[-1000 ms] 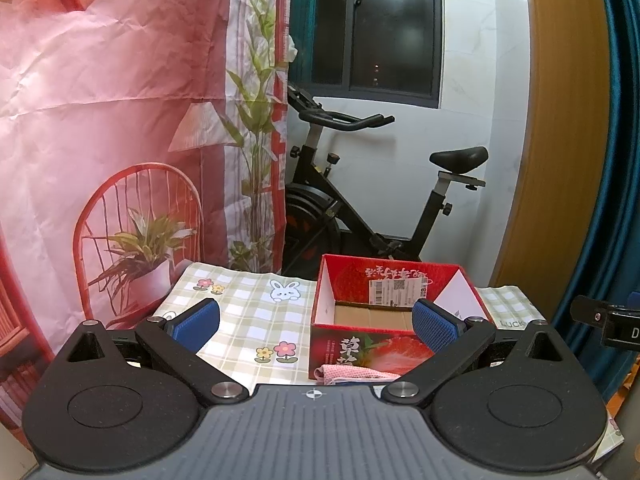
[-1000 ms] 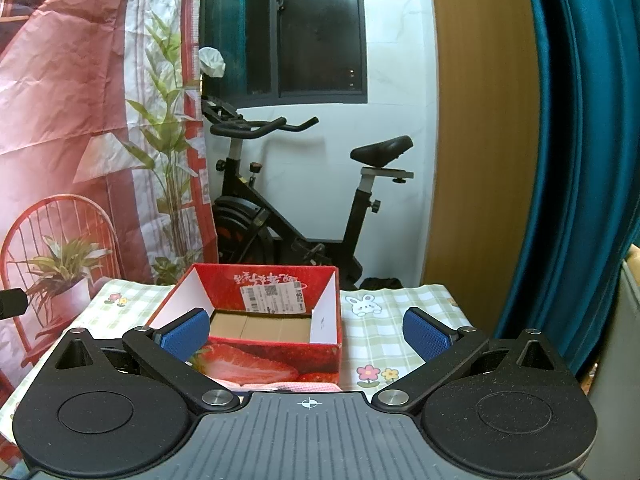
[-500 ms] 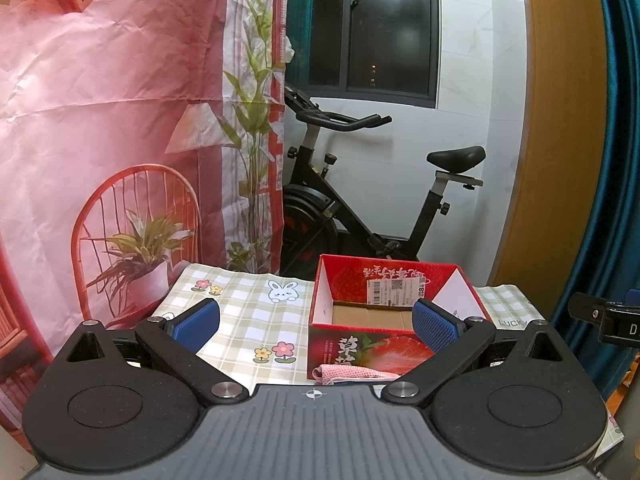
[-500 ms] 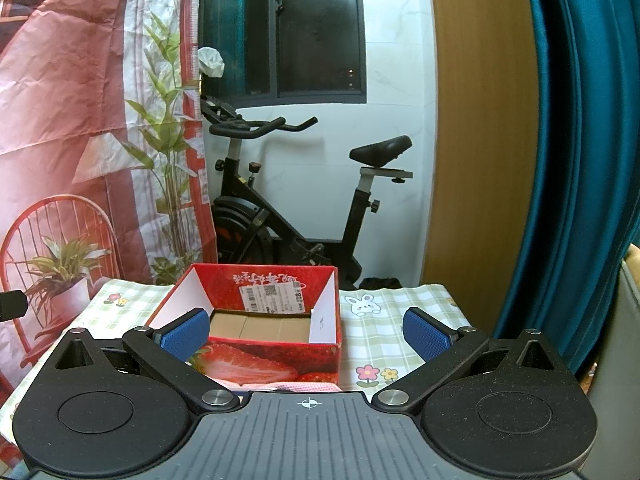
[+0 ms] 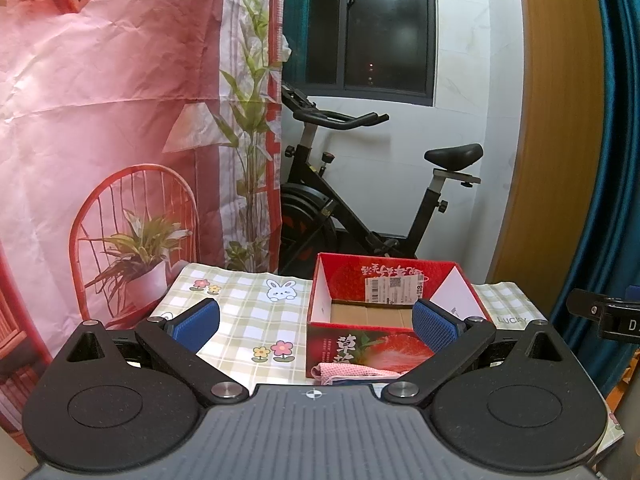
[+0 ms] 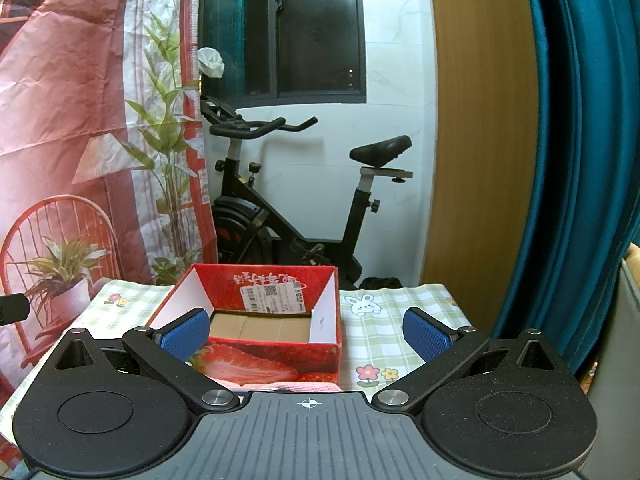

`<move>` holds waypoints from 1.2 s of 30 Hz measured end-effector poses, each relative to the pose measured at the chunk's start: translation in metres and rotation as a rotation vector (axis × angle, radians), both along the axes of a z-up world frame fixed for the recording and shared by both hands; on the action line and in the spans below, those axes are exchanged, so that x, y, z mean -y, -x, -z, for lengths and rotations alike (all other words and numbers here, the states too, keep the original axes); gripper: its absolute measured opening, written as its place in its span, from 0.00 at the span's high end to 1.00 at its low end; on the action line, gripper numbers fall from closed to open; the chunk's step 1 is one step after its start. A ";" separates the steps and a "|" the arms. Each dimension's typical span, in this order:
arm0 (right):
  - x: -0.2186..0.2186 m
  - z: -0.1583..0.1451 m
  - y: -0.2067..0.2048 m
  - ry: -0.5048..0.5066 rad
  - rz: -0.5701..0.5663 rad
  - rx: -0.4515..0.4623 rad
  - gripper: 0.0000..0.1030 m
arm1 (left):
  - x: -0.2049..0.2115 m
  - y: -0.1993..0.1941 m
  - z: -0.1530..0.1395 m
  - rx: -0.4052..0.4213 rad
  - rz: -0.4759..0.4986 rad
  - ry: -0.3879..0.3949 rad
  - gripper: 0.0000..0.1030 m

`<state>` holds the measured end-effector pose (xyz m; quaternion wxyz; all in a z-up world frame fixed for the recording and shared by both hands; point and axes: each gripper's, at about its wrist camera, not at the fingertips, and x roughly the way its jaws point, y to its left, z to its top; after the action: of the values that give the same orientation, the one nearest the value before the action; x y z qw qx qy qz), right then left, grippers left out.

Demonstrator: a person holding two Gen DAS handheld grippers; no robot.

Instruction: Organize soft objects

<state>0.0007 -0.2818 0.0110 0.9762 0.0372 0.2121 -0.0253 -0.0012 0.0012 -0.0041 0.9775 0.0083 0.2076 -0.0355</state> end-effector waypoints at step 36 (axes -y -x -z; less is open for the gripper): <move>0.007 0.013 -0.013 -0.068 -0.080 0.037 0.00 | -0.004 -0.027 0.014 -0.042 0.015 0.012 0.00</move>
<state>0.0135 -0.2889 -0.0023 0.9784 0.0621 0.1961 0.0217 0.0258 0.0056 -0.0184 0.9727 0.0032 0.2279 -0.0443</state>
